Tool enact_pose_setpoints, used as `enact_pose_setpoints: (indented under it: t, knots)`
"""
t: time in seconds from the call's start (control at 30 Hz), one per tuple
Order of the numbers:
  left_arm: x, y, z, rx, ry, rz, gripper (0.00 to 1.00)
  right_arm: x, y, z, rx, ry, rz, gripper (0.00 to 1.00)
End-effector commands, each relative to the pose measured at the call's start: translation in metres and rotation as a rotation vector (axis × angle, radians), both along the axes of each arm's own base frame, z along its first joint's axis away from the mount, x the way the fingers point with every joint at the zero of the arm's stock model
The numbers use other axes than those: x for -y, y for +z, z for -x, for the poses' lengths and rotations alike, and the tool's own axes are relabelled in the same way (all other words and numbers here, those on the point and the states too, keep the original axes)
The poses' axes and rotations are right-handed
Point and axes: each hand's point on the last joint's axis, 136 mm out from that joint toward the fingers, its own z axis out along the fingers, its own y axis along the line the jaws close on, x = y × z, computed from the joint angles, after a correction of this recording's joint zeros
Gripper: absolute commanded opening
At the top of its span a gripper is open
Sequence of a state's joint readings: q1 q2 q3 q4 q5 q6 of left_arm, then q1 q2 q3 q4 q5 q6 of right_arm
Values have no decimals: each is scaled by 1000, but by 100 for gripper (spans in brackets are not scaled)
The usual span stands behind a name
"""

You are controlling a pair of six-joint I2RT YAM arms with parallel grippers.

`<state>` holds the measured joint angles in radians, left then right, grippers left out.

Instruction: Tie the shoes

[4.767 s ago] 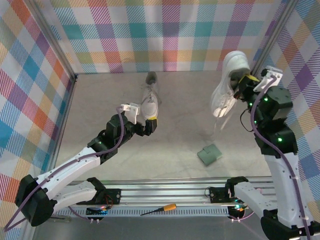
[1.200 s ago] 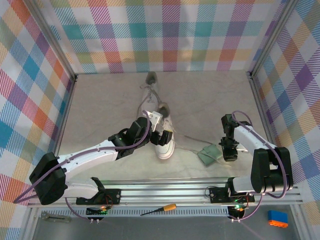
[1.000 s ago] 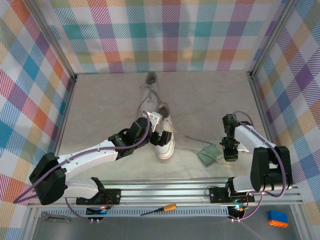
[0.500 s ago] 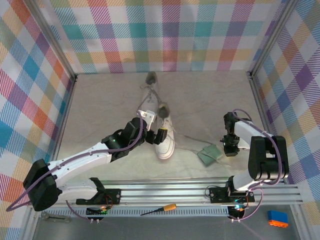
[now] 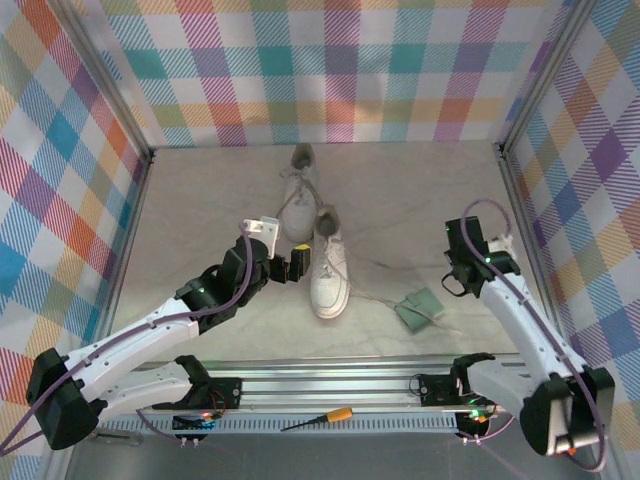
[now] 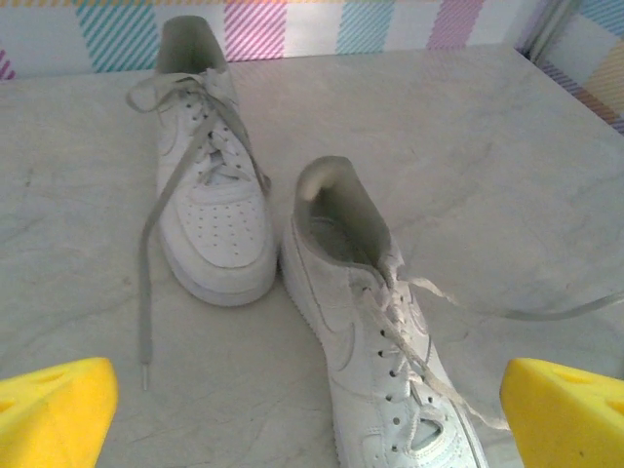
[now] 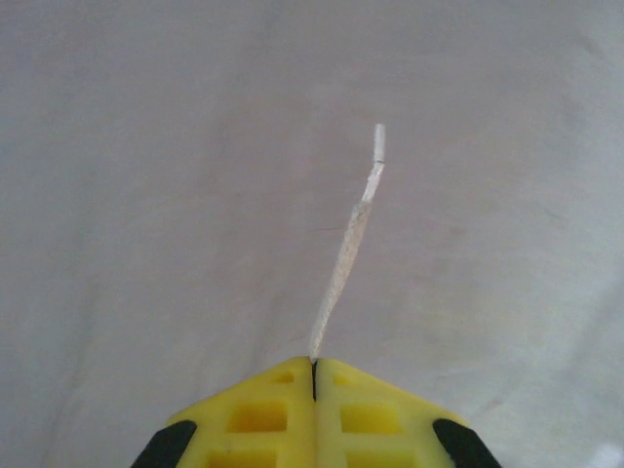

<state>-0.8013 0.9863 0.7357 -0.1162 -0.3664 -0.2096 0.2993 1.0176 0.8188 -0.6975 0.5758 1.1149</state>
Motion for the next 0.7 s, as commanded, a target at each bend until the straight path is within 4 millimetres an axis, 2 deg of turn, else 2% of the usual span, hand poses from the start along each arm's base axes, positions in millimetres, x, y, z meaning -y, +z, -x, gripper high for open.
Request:
enact_pose_setpoints:
  t: [0.0, 0.07, 0.13, 0.2, 0.3, 0.43, 0.47, 0.57, 0.67]
  knots:
    - [-15, 1, -2, -3, 69, 18, 100, -58, 35, -26, 77, 489, 284, 1]
    - [-21, 5, -2, 0, 94, 37, 100, -110, 39, -28, 143, 774, 319, 0]
    - [-32, 11, -1, 12, 130, 63, 100, -160, 37, -19, 207, 1045, 289, 0]
    - [-47, 18, 1, 28, 188, 90, 100, -206, 36, 1, 264, 1312, 220, 0]
    - [-72, 26, 7, 53, 274, 113, 100, -255, 30, 33, 267, 1606, 197, 0]
    - [-94, 35, 15, 86, 345, 134, 100, -303, 13, 72, 204, 1885, 164, 0]
    - [-99, 30, 18, 70, 352, 111, 100, -314, 7, 79, 189, 1932, 155, 0]
    - [-104, 31, 21, 65, 366, 106, 100, -342, -7, 85, 171, 1989, 138, 0]
    - [-105, 30, 22, 52, 374, 106, 100, -367, -24, 79, 151, 1982, 126, 0]
